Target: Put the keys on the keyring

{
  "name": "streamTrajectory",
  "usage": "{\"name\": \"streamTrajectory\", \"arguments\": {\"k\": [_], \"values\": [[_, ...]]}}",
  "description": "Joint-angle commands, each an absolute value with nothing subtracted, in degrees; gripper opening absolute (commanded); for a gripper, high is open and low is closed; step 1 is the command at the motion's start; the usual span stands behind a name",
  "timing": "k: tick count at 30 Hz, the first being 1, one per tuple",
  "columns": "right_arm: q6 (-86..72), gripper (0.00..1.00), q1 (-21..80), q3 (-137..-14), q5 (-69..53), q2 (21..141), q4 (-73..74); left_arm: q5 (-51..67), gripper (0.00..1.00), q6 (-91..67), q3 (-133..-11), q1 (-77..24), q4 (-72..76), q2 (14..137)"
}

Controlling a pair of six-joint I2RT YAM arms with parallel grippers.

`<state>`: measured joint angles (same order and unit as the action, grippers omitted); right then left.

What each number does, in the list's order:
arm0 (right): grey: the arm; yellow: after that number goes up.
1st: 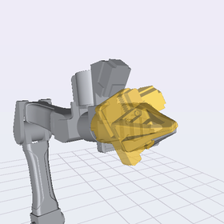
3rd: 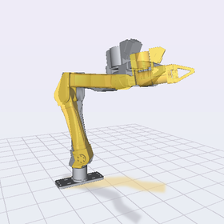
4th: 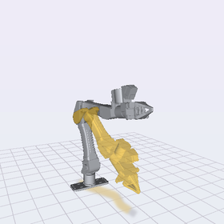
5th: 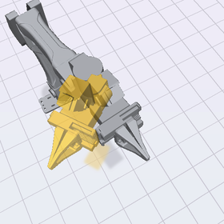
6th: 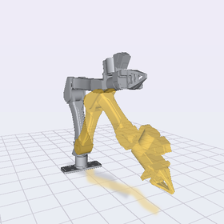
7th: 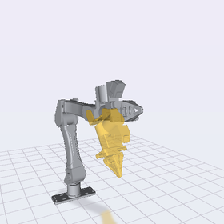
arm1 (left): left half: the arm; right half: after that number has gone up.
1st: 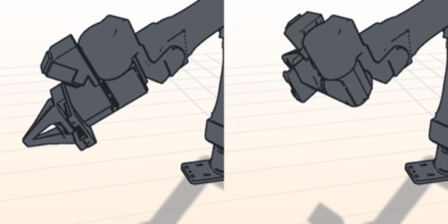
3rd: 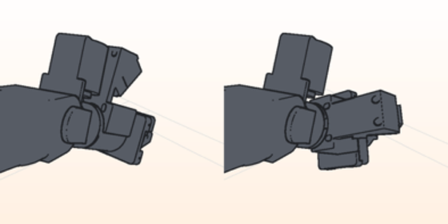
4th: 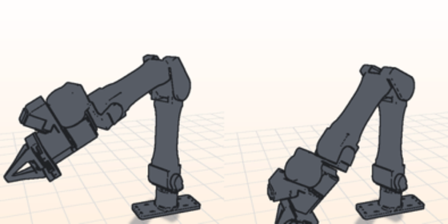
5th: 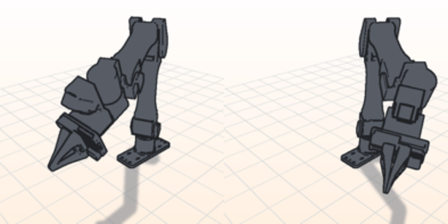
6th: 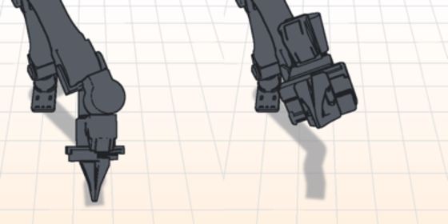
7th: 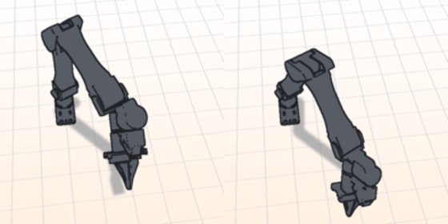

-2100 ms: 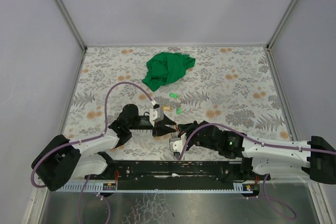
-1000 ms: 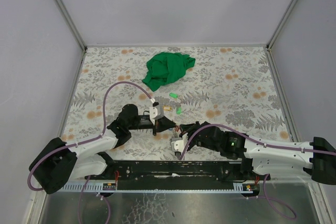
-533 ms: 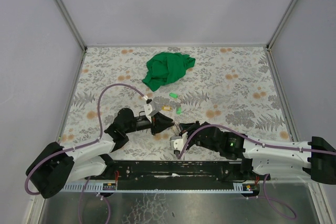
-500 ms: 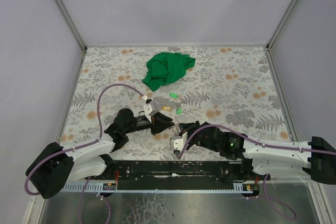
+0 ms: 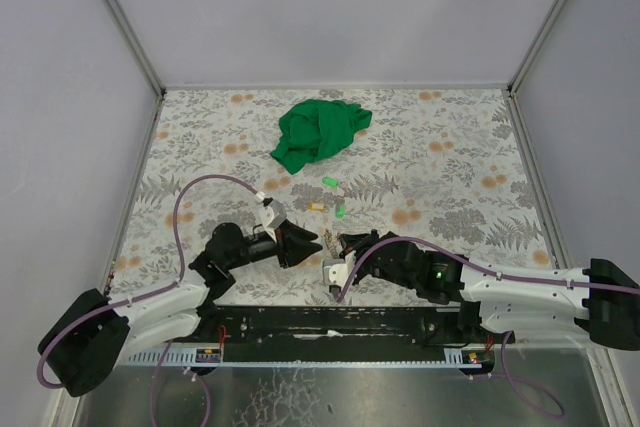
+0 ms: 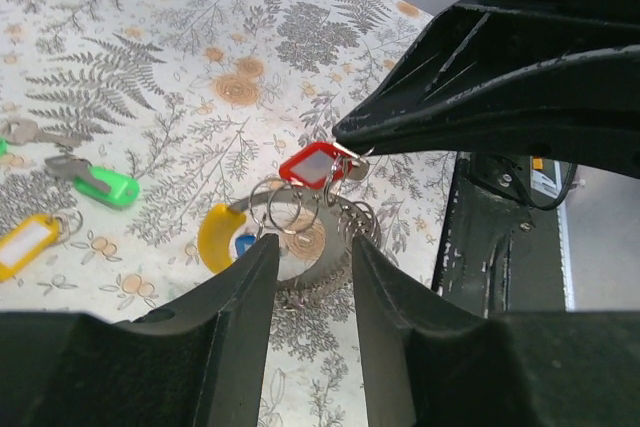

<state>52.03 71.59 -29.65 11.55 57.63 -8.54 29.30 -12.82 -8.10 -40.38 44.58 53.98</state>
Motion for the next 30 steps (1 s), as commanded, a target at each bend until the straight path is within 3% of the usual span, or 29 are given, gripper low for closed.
{"name": "streamTrajectory", "arguments": {"k": [1,16,30], "values": [[51.4,0.0,71.3,-30.5,13.0,57.6,-11.9,27.5,0.35,-19.8,-5.4,-40.0,51.9,53.1],[51.9,0.0,71.3,-30.2,12.6,57.4,-12.2,29.5,0.34,-37.4,-3.7,-40.2,79.2,72.8],[51.9,0.0,71.3,-29.9,12.6,57.0,-12.1,30.7,0.34,-37.7,-5.1,-41.0,80.5,80.1]]}}
